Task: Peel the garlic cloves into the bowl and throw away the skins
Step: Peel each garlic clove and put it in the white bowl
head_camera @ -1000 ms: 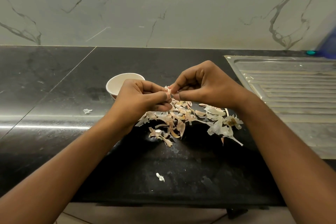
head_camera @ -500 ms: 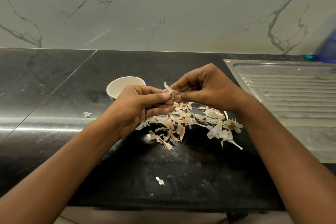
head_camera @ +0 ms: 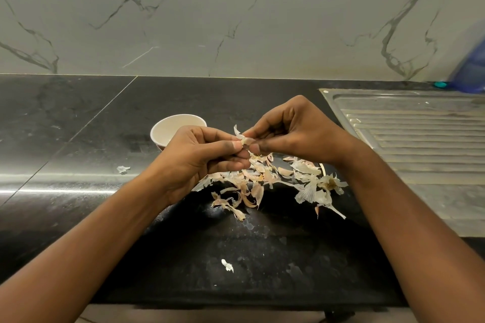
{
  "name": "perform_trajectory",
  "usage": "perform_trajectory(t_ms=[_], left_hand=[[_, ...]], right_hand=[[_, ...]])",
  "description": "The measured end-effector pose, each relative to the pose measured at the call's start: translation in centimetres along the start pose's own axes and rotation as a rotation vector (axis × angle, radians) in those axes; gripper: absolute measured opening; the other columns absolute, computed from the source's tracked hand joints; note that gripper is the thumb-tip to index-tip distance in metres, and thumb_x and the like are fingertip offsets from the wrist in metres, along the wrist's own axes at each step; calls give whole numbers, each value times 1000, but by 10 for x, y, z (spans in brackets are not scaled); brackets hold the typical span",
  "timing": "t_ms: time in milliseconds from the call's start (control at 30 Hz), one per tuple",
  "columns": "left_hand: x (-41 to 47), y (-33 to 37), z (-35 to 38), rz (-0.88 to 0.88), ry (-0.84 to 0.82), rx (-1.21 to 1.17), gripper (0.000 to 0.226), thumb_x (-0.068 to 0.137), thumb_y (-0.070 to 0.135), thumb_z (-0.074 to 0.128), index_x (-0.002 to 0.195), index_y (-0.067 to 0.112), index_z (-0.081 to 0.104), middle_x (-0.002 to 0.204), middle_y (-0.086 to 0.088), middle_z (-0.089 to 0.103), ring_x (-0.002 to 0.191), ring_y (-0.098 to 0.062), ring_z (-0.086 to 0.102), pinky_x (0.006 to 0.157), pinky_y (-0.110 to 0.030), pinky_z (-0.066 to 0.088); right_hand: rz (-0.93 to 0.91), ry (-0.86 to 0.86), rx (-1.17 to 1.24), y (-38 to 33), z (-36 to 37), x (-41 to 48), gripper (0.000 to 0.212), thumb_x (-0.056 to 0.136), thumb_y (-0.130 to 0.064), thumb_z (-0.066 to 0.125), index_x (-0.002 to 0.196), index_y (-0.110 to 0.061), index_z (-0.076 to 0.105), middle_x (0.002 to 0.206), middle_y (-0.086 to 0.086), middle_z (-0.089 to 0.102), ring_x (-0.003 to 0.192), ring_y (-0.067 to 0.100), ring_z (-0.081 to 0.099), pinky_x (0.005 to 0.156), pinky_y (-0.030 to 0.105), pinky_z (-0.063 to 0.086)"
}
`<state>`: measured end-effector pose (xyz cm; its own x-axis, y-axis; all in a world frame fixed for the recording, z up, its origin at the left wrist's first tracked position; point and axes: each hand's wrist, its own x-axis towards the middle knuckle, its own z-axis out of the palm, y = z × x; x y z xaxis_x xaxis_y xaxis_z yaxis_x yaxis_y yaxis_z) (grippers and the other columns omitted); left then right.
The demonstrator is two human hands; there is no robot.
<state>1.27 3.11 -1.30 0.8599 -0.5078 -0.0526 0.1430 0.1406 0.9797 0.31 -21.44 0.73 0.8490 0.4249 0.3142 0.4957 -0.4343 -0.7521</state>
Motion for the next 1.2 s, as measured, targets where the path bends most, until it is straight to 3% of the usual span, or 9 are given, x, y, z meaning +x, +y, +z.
perform_trajectory(t_ms=[100, 300, 700, 800, 967, 1200], left_hand=[[0, 0, 1, -11, 5, -15, 25, 85, 4, 73, 104, -11, 75, 99, -31, 76, 80, -30, 79, 67, -24, 64], [1, -1, 1, -25, 13, -21, 21, 84, 4, 73, 100, -9, 77, 97, -31, 76, 78, -29, 79, 66, -24, 64], [2, -5, 1, 20, 67, -13, 21, 81, 1, 73, 97, -13, 74, 84, -26, 74, 65, -24, 75, 61, -23, 62], [3, -8, 4, 15, 51, -5, 12, 90, -5, 67, 96, -13, 74, 86, -24, 76, 69, -24, 76, 65, -24, 63], [4, -7, 8, 36, 43, 32, 15, 93, -2, 66, 101, -13, 73, 89, -24, 76, 72, -25, 76, 67, -24, 63], [0, 2, 5, -41, -26, -104, 34, 86, 3, 70, 114, -16, 70, 110, -32, 75, 91, -32, 79, 80, -31, 66]], right_hand=[[6, -4, 2, 0, 0, 0, 25, 88, -7, 85, 112, -1, 81, 99, 6, 83, 88, 24, 81, 84, 36, 67], [14, -8, 26, -1, 1, 0, 25, 87, -7, 85, 111, -1, 81, 98, 6, 83, 87, 23, 81, 82, 30, 65], [4, 15, 22, -2, 8, 2, 24, 87, -5, 86, 109, 1, 81, 98, 6, 83, 87, 21, 82, 82, 33, 66], [-28, 17, -12, -5, 9, 2, 23, 87, -5, 87, 109, 0, 82, 99, 5, 83, 87, 19, 82, 83, 35, 67], [-26, 39, -39, -5, 3, 0, 23, 86, -6, 87, 109, -2, 82, 95, 2, 83, 84, 16, 81, 79, 26, 64], [-27, 47, -56, -3, -3, 0, 23, 88, -4, 86, 110, -2, 81, 99, 3, 83, 87, 17, 81, 82, 29, 65]])
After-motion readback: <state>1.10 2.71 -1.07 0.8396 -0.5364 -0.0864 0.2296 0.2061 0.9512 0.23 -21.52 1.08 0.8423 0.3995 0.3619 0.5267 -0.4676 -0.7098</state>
